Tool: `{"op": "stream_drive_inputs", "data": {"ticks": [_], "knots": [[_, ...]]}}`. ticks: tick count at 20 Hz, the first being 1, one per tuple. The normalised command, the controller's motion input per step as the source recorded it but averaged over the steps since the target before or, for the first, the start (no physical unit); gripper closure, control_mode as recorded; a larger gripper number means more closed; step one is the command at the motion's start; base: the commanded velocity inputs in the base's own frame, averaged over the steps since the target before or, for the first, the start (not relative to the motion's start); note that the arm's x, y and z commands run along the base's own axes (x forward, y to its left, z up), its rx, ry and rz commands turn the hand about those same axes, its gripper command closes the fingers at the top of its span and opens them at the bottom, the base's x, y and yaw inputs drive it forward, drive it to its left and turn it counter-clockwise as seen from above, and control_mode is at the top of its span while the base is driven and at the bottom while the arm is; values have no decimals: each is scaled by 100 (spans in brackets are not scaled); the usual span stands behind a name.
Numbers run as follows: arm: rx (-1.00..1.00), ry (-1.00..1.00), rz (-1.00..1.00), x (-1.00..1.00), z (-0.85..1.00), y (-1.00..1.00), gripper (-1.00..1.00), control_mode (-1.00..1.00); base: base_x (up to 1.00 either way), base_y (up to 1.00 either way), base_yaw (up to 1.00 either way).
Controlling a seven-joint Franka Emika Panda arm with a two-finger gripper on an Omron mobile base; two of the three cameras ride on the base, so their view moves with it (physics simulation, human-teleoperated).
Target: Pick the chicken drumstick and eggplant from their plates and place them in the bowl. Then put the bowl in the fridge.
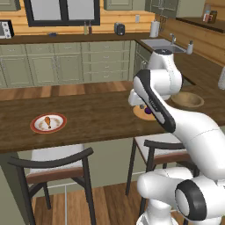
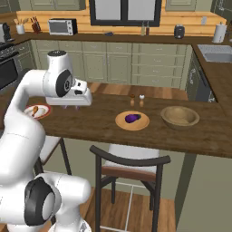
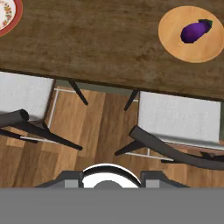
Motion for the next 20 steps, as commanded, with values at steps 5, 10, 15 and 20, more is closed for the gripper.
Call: {"op": "stream_drive_inputs", "data": {"ticks": [5,10,15,20], "knots": [[0,-7,5,-61,-2,52,-100,-100,0,0,0],[9,0,4,-9,-12,100,-100,-100,0,0,0],[5,-8,8,11,0,100,-100,-100,0,0,0],[-2,-11,7,28,-3,100,-100,-100,0,0,0]]}}
